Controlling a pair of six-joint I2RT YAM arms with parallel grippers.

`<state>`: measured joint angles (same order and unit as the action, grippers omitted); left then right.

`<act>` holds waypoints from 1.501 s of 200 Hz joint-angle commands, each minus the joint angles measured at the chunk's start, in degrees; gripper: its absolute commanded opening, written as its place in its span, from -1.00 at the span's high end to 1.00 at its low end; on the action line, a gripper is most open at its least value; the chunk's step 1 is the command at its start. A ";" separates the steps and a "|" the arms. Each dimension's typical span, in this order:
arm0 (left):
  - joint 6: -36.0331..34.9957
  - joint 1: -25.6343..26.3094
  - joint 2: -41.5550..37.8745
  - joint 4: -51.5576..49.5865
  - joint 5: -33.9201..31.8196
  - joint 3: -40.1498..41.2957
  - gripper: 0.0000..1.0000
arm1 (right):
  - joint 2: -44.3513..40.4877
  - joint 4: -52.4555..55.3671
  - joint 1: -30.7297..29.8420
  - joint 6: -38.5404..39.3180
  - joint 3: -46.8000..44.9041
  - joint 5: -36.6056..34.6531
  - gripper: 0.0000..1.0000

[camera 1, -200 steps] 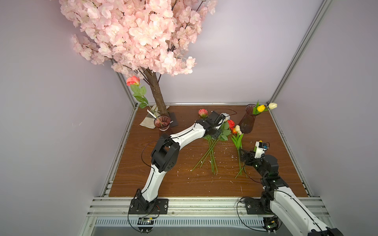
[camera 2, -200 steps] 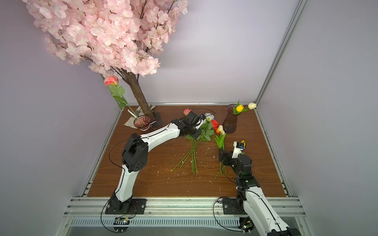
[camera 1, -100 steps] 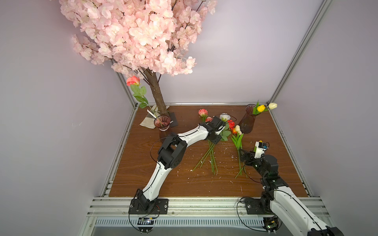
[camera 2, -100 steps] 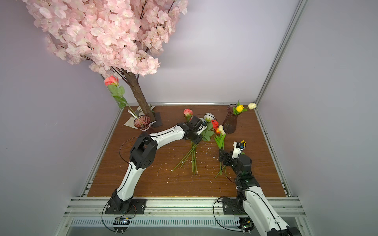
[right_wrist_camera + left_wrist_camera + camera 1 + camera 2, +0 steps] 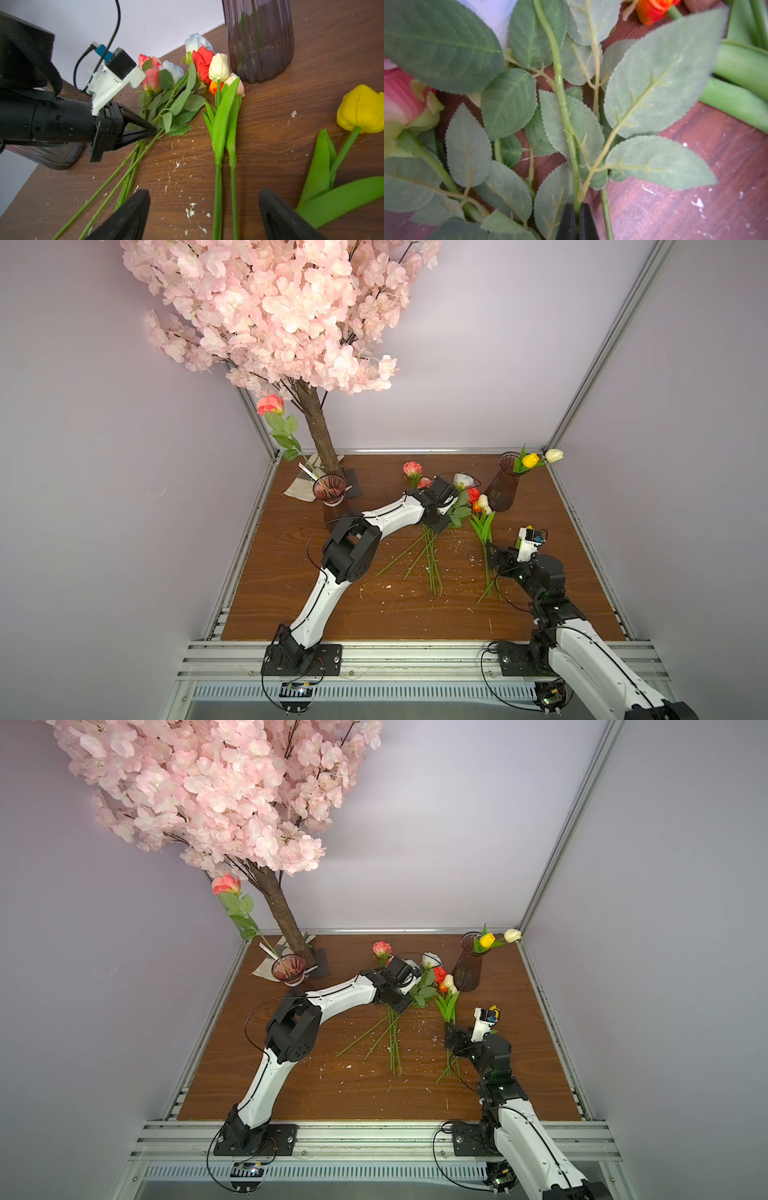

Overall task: Arrange the flowers in different vases according to their variety
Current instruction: Pick up the flower at the center of the board, then insert the flower into the vase.

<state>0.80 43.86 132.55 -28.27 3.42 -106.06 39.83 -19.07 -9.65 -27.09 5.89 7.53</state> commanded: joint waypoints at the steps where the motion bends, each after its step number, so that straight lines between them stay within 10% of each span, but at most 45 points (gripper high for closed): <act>1: 0.12 0.60 -4.10 -1.28 -2.30 -0.30 1.00 | -0.20 -1.95 -0.20 -0.33 0.79 -0.81 -0.78; 116: -2.26 -0.41 -31.77 14.13 -19.89 13.52 1.00 | -0.55 -2.04 -0.22 -0.42 0.59 -0.59 -0.78; 191: -11.90 -7.38 -50.57 28.68 -22.95 19.39 1.00 | -0.38 -2.29 -0.33 -0.51 0.53 -0.86 -0.78; 300: -20.28 -17.49 -54.59 44.86 -16.28 24.98 1.00 | -0.42 -2.53 -0.41 -0.51 0.44 -1.47 -0.78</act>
<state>-18.09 28.47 78.48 10.28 -16.01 -83.70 39.79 -19.51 -9.69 -27.09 5.89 7.33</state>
